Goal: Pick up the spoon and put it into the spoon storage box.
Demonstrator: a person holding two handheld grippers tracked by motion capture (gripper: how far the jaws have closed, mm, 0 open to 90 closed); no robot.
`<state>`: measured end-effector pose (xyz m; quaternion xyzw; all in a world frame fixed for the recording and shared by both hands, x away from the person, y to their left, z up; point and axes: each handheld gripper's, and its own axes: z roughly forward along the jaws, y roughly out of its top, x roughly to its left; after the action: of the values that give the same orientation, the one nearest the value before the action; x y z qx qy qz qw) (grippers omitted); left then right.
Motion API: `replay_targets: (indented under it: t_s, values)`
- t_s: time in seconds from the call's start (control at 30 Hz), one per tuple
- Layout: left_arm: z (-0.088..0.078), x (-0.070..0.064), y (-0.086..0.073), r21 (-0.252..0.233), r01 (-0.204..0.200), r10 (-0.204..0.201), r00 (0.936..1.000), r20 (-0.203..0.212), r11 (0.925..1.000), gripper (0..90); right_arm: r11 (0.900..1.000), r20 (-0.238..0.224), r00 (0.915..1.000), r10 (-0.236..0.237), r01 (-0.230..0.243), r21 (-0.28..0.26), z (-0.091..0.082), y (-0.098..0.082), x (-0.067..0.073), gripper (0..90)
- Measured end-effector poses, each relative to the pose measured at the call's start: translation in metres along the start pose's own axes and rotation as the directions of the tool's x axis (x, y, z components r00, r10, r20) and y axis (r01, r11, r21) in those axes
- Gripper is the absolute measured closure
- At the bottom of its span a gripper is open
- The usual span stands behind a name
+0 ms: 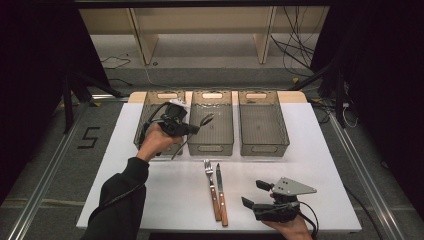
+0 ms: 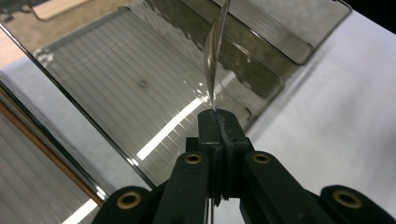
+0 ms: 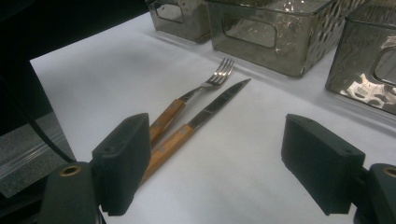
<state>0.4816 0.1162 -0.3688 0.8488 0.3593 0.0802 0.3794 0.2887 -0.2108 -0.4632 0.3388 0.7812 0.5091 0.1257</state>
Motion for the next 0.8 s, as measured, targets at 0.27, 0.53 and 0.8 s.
replay_targets:
  t_s: [0.27, 0.53, 0.8]
  values:
    - [0.008, 0.009, 0.026, -0.012, 0.034, -0.034, 0.9988, -0.035, 0.9993, 89.6, 1.000, 0.000, 1.0000, 0.003, -0.003, -0.004, -0.001, -0.001, -0.002, 24.8]
    - [0.020, 0.017, 0.044, -0.014, 0.062, -0.063, 0.9964, -0.057, 0.9980, 89.6, 1.000, 0.000, 1.0000, 0.003, -0.003, -0.004, -0.001, 0.000, -0.001, 24.8]
    - [0.027, 0.024, 0.057, -0.021, 0.079, -0.081, 0.9943, -0.070, 0.9966, 89.6, 1.000, -0.003, 1.0000, 0.000, 0.000, -0.007, -0.002, 0.000, -0.002, 24.7]
